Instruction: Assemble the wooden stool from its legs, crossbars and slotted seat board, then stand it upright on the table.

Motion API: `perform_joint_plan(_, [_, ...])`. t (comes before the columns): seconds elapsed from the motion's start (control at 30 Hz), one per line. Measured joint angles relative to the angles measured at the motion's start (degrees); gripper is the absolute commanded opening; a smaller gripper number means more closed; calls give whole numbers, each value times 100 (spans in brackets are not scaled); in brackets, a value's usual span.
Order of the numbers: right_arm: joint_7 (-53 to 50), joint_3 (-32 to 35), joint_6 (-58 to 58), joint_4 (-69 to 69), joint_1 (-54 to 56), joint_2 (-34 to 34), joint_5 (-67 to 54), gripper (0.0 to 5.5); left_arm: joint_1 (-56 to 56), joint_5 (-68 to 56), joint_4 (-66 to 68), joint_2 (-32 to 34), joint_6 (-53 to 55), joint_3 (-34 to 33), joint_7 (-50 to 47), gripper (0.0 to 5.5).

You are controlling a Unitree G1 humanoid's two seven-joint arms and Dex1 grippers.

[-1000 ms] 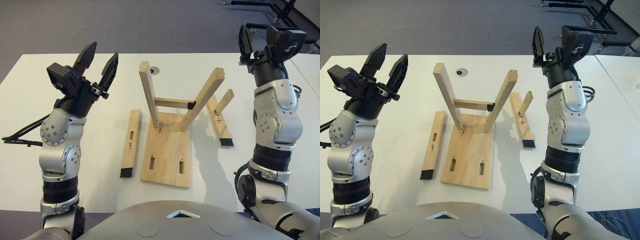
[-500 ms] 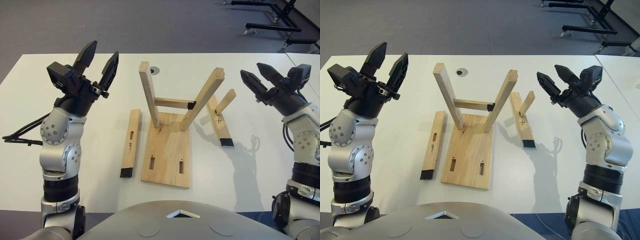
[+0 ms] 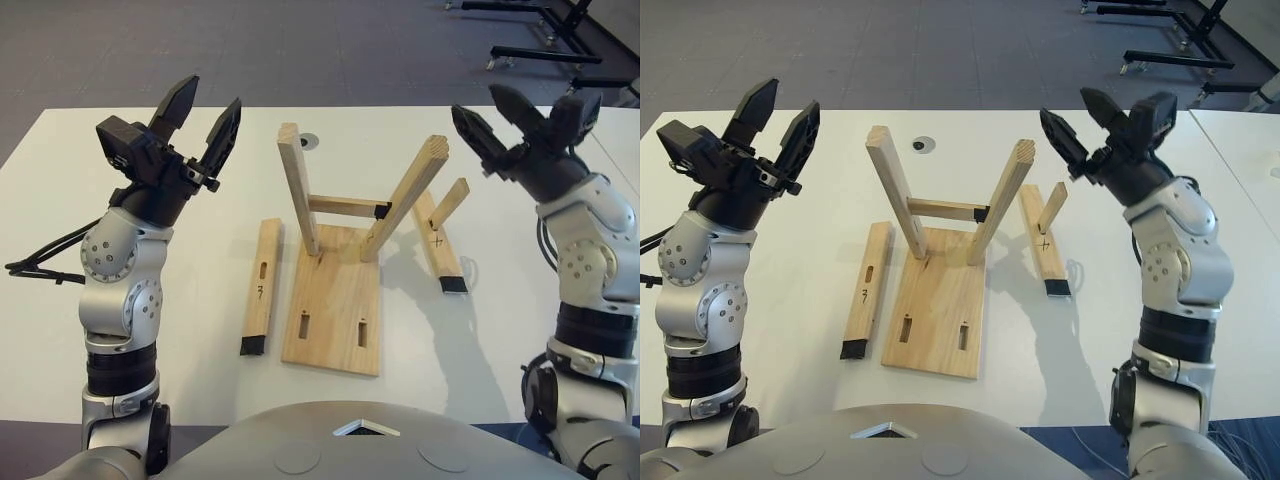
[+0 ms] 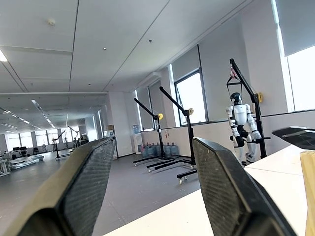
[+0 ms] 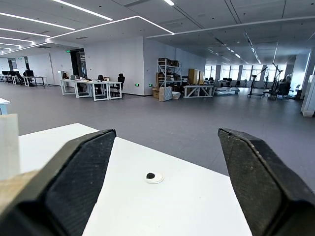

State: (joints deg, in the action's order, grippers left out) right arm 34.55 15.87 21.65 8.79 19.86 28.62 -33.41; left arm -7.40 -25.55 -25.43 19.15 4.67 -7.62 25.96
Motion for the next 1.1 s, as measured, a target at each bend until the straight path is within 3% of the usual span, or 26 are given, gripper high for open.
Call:
perform_joint_plan(0.23, [-298, -294, -180, -324, 647, -81, 435, 385, -63, -9, 93, -5, 0, 16, 17, 285])
perform_joint_plan(0.4, [-9, -964, -718, -1144, -294, 67, 1286, 385, -67, -11, 103, -13, 17, 82, 26, 285])
perform_joint_plan(0.5, [-381, -1097, -1030, -1590, -67, -28, 1729, 385, -87, -19, 114, -11, 20, 100, 85, 285])
perform_joint_plan(0.7, [-606, -1214, -124, -1378, 262, -587, 1423, 385, -114, -4, 146, -45, 17, 234, 95, 285])
perform_joint_plan(0.83, [-729, -1083, 710, -1459, 322, -631, 1203, 385, -112, 51, 176, -73, -3, 283, 95, 285])
perform_joint_plan(0.97, [-887, -542, 686, -1238, 1060, -563, 948, 385, -112, 93, 196, -86, -46, 287, 97, 285])
perform_joint_plan(1.1, [-1068, -240, 580, -1235, 1123, -614, 814, 385, -112, 109, 200, -125, -66, 290, 99, 285])
